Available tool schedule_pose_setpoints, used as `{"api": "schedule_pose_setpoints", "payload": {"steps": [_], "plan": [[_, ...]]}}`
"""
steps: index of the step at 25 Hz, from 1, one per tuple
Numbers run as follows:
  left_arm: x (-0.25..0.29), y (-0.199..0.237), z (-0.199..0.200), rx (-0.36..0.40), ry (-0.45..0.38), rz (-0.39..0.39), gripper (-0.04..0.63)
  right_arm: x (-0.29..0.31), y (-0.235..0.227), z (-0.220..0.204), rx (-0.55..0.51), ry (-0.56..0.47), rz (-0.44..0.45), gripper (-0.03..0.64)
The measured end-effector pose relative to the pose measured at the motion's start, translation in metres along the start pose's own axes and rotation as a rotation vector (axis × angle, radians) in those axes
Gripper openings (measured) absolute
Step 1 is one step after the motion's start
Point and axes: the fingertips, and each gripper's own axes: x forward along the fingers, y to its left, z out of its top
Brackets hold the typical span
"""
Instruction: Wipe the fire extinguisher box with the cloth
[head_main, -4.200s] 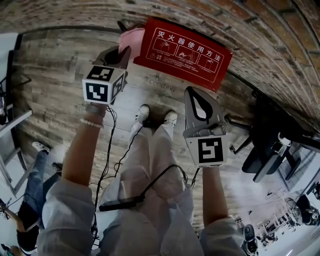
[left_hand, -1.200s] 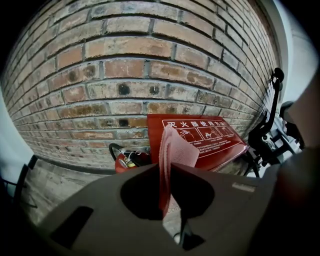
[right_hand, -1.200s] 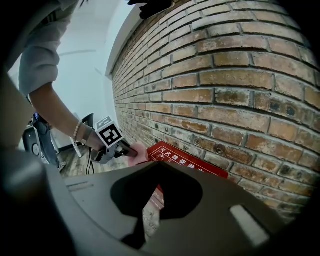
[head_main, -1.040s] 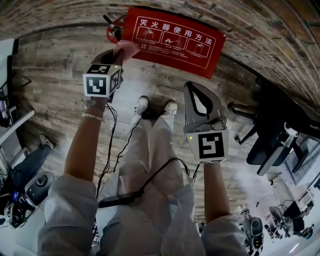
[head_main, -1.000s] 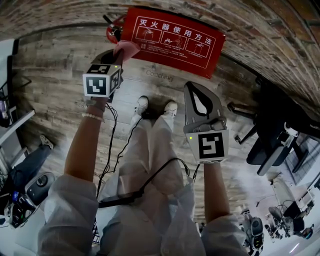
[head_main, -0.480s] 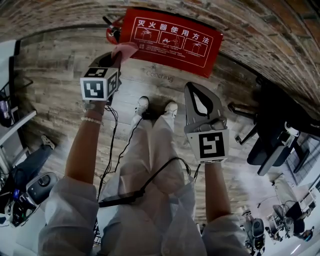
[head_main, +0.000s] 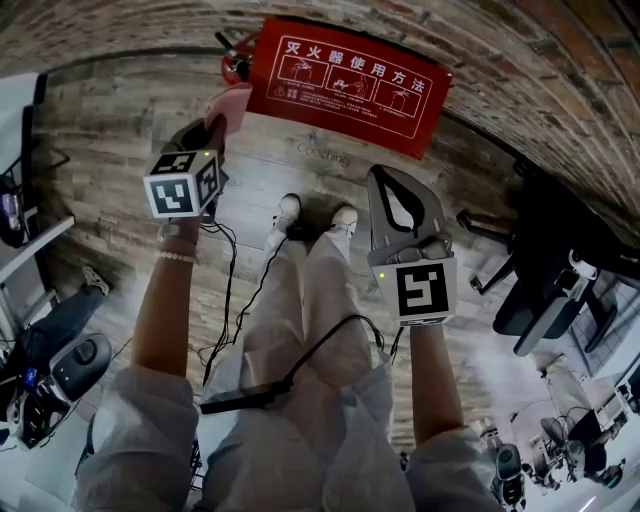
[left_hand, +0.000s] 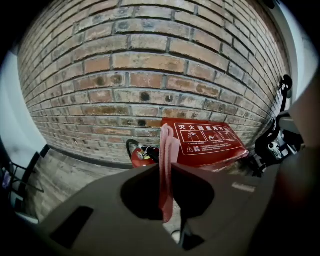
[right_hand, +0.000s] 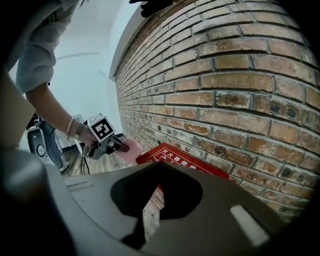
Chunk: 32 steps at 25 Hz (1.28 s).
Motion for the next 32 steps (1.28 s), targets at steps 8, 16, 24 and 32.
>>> {"api": "schedule_pose_setpoints", "payload": {"steps": [8, 16, 24, 32], "plan": [[-0.001, 0.023, 0.009, -0.024, -0.016, 0.063, 0.011, 0.004, 0.007, 0.002, -0.005, 0.003, 0.019, 0.008], [0.022, 0.008, 0.017, 0.010, 0.013, 0.065, 0.011, 0.000, 0.004, -0.005, 0.002, 0.014, 0.018, 0.008], [0.033, -0.031, 0.018, 0.032, 0.031, -0.012, 0.011, -0.007, -0.004, -0.011, 0.017, 0.014, 0.007, 0.008], [0.047, -0.049, 0.013, 0.021, 0.052, -0.064, 0.011, -0.015, -0.012, -0.021, 0.033, 0.018, -0.007, 0.008]]}}
